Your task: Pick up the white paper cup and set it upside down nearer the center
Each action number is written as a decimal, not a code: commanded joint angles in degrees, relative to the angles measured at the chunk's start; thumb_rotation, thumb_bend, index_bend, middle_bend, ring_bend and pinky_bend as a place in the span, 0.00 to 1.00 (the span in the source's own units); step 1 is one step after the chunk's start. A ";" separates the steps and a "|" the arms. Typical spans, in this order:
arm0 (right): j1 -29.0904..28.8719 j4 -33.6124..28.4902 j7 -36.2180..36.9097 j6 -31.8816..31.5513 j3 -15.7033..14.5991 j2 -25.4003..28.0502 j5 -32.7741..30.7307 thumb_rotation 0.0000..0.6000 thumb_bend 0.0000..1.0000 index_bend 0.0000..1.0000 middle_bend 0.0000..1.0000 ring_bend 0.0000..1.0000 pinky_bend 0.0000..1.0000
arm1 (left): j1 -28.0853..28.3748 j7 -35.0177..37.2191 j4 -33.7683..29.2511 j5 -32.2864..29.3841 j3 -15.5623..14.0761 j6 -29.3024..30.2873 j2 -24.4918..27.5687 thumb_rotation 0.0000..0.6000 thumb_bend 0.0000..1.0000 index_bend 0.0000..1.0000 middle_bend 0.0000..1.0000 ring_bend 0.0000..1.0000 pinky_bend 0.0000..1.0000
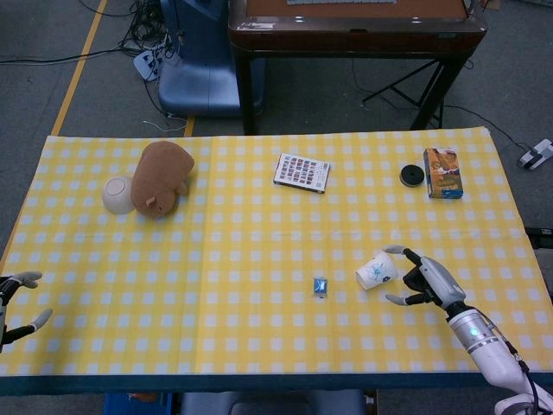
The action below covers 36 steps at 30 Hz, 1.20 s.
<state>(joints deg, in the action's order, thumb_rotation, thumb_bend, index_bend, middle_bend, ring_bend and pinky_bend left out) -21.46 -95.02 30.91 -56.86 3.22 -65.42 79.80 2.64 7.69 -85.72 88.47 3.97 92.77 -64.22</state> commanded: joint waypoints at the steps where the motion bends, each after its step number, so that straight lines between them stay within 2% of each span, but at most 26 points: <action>1: -0.63 -7.27 -22.87 -3.55 1.05 2.23 -3.94 1.00 0.00 0.28 1.00 1.00 1.00 | -0.04 0.07 -0.05 0.12 -0.03 0.11 0.06 1.00 0.04 0.42 0.46 0.39 0.65; 5: -2.68 -10.44 -41.91 -4.73 1.27 1.32 -7.29 1.00 0.00 0.30 1.00 1.00 1.00 | -0.13 0.28 -0.11 0.39 -0.13 0.31 0.16 1.00 0.04 0.42 0.46 0.39 0.65; 9: -4.87 -12.38 -54.46 -5.20 1.67 -0.66 -10.81 1.00 0.00 0.30 1.00 1.00 1.00 | -0.26 0.72 -0.12 0.26 -0.12 0.39 0.30 1.00 0.04 0.42 0.46 0.39 0.65; 17: -9.54 -12.10 -70.74 -5.56 2.29 -5.41 -17.03 1.00 0.00 0.30 1.00 1.00 1.00 | -0.40 1.81 0.13 0.11 -0.08 0.42 0.56 1.00 0.04 0.42 0.46 0.39 0.65; 24: -12.55 -10.08 -78.41 -5.53 2.12 -8.36 -21.29 1.00 0.00 0.30 1.00 1.00 1.00 | -0.27 2.23 0.37 0.05 -0.15 -0.04 0.62 1.00 0.04 0.42 0.46 0.39 0.65; 36: -15.90 -8.19 -83.88 -4.15 0.51 -9.58 -28.41 1.00 0.00 0.30 1.00 1.00 1.00 | 0.00 2.73 0.59 -0.39 -0.03 -0.77 0.60 1.00 0.04 0.42 0.46 0.39 0.65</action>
<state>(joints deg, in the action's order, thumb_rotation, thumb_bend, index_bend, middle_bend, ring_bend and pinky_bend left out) -36.91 -103.42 -52.41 -61.17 4.02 -74.83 51.97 2.64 10.43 -85.13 88.07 3.94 91.98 -63.61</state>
